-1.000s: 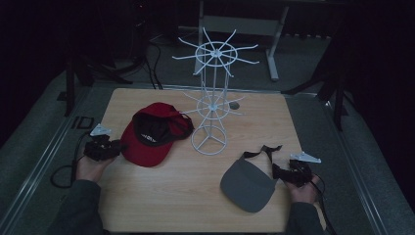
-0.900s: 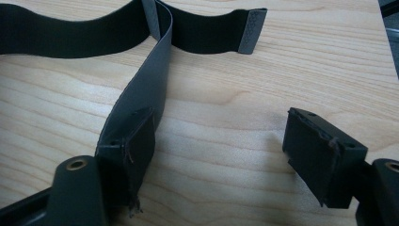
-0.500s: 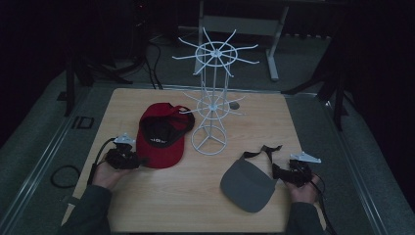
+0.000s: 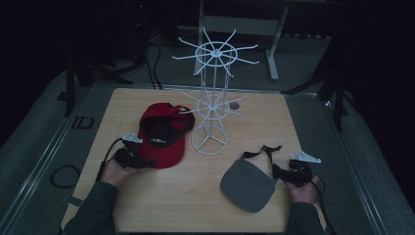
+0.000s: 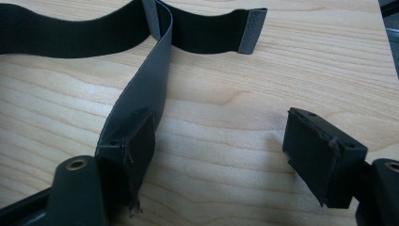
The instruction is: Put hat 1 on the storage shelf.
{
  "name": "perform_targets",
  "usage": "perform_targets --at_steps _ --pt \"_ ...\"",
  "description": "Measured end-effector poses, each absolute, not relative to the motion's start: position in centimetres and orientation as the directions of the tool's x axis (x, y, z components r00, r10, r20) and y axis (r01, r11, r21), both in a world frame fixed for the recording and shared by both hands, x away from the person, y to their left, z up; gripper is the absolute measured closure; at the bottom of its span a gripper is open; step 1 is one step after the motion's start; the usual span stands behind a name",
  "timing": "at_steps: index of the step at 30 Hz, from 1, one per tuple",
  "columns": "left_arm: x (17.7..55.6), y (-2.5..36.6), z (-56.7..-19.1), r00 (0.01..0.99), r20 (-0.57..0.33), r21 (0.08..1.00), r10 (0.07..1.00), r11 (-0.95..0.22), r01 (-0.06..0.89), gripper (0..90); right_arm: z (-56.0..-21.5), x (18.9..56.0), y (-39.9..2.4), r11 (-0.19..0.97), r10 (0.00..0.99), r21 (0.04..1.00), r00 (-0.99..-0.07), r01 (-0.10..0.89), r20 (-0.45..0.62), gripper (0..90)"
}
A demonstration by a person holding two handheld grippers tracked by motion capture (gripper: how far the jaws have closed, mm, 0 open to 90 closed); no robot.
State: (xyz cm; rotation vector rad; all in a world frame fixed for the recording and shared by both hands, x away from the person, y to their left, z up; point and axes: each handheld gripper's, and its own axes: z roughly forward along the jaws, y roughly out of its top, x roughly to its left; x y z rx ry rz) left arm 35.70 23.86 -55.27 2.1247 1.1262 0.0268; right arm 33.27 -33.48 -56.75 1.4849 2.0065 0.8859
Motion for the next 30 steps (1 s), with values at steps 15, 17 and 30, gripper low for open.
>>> perform_targets --at_steps 15,17,30 --pt "35.5 24.6 -55.0 0.654 -0.317 0.654 0.687 -0.342 0.675 81.7 -56.7 33.2 -33.5 0.198 0.957 0.742 -0.29 0.641 -0.005 25.7" --pt "35.3 24.7 -54.9 0.646 -0.274 0.67 0.713 -0.341 0.66 85.3 -56.7 33.2 -33.5 0.198 0.957 0.742 -0.29 0.641 -0.005 25.7" --pt "35.5 25.5 -55.5 0.592 -0.241 0.737 0.769 -0.252 0.627 85.9 -56.7 33.2 -33.5 0.198 0.957 0.742 -0.29 0.641 -0.005 25.6"
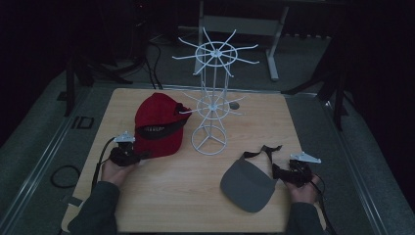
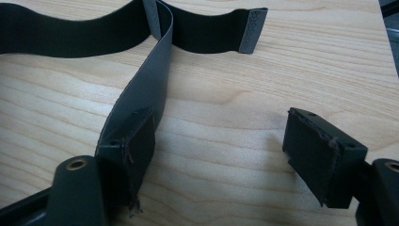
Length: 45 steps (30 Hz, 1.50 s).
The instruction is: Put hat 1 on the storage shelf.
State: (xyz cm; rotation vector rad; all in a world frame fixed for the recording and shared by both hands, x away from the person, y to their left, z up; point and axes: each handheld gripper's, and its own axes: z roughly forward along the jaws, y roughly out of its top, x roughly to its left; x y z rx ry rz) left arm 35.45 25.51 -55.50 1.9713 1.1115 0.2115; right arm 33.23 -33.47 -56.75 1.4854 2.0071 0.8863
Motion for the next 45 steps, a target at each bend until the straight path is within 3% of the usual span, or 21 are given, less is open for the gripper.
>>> perform_targets --at_steps 22,45 --pt "36.8 26.5 -53.6 0.536 -0.205 0.79 0.819 -0.185 0.584 85.9 -56.7 33.2 -33.5 0.198 0.957 0.742 -0.29 0.641 -0.005 25.6" --pt "37.4 26.7 -50.4 0.538 -0.173 0.846 0.825 -0.155 0.51 85.8 -56.7 33.2 -33.5 0.198 0.957 0.742 -0.29 0.641 -0.005 25.6"
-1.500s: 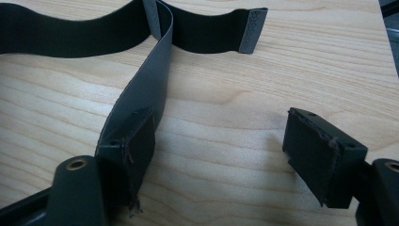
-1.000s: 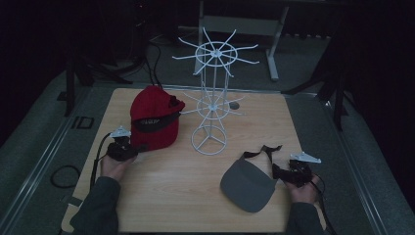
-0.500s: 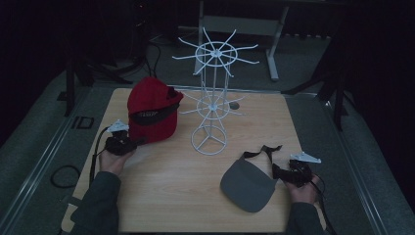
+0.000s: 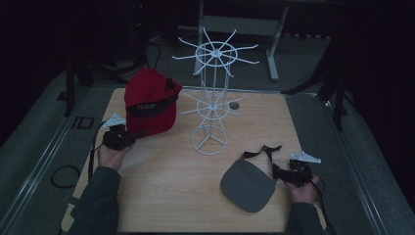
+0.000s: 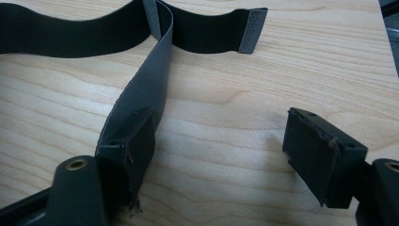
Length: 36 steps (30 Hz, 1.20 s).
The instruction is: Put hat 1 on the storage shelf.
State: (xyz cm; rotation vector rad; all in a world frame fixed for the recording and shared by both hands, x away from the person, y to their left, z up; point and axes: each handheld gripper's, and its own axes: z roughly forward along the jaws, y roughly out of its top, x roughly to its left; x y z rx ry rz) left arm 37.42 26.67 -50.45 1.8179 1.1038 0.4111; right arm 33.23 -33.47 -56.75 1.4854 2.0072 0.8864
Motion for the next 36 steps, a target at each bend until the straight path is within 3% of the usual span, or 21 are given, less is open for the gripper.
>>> perform_targets --at_steps 36 --pt "38.0 25.7 -46.5 0.549 -0.124 0.893 0.826 -0.149 0.425 85.8 -56.7 33.2 -33.5 0.199 0.957 0.742 -0.291 0.641 -0.005 25.7"
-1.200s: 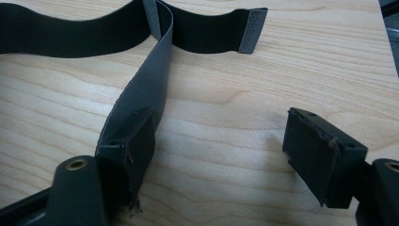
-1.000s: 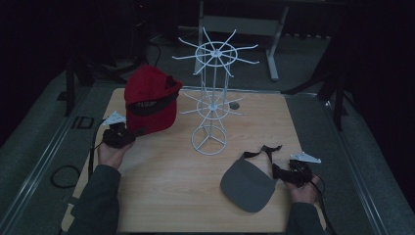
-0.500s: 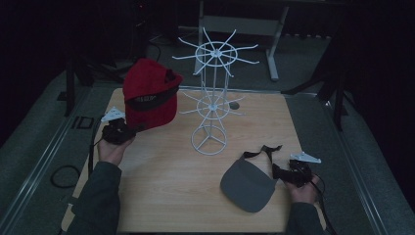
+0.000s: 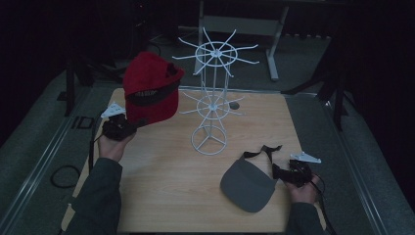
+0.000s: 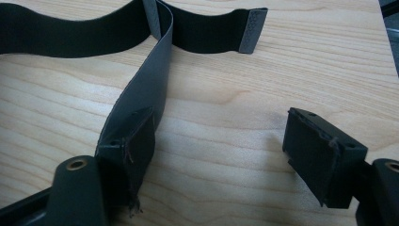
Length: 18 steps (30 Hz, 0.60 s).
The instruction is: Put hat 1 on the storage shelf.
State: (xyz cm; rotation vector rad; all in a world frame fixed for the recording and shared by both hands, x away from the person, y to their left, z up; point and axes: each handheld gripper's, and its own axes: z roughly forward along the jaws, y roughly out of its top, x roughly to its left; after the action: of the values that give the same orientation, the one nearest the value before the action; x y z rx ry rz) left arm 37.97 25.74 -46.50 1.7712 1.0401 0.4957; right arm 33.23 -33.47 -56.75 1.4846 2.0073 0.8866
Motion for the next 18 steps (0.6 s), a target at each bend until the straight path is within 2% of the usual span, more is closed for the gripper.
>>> perform_targets --at_steps 18 --pt "38.0 25.6 -45.0 0.546 -0.102 0.91 0.832 -0.144 0.388 85.8 -56.8 33.2 -33.5 0.199 0.957 0.742 -0.291 0.64 -0.006 25.6"
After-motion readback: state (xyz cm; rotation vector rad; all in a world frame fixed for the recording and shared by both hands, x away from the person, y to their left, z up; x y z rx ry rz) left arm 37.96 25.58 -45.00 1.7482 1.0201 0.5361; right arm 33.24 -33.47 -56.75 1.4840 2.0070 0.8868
